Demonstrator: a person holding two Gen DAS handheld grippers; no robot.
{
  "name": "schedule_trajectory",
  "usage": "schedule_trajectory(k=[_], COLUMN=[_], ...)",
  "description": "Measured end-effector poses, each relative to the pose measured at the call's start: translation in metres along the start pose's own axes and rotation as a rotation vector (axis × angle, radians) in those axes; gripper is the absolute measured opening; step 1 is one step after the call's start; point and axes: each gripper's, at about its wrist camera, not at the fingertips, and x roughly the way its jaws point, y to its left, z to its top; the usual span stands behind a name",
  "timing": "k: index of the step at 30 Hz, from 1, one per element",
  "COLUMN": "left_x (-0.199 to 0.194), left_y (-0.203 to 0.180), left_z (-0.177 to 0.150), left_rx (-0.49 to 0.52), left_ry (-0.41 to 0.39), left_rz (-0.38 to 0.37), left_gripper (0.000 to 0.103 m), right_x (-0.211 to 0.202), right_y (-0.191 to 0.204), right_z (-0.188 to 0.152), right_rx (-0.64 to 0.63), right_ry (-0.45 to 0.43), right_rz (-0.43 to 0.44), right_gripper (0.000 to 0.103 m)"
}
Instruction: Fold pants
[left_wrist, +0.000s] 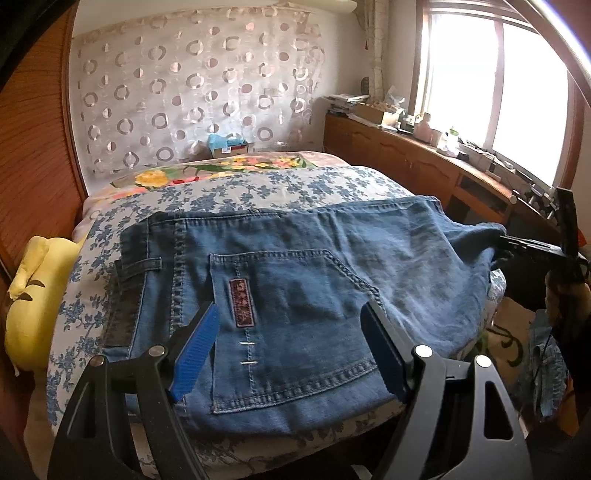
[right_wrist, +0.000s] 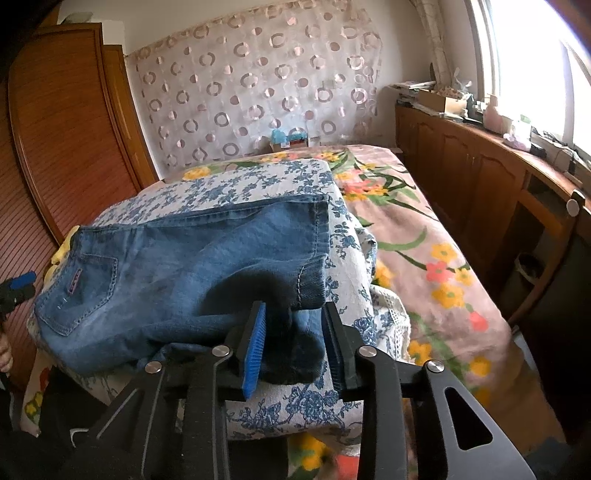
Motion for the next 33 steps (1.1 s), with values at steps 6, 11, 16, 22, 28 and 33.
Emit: schedule_trajectory(k=[6,11,16,22,28,33], left_x=[0.004,0.005,-0.001,-0.019,-0.036,-0.045], left_y=[-0.001,-0.002,0.003,0.015,0.031,0.043], left_z=[-0.003,-0.006,-0.005,-0.003,-0.004,-0.005], left_rx=[-0.010,-0.010,-0.023,-0.040,-0.056,-0.075], left_ry=[0.008,0.014,-0.001,-0.034,-0.055,-0.071], left_rz=[-0.003,-0.001,0.009,0.031,0.063,0.084], left_gripper=[0.079,0.079,0.079,0.079,0.079,0.079], right_x=[0.008,0.017,0.011,-0.001,-0.005,-0.012], right_y=[0.001,0.008,0.030,0.071,0.119,0.159], right_z=[0.009,0.014,0.023,0.043,0.058,0.071], right_rx=[0.014,-0.005,-0.051,-0.127,-0.195,-0.258], right_ry=[0.001,0.017,-0.024,-0.078,-0.120,-0.159], right_rz=[0.001,0.017,0.050,0.124,0.231,0.321], right_gripper=[0.035,0.012,0.008,0.007,0.007,0.007])
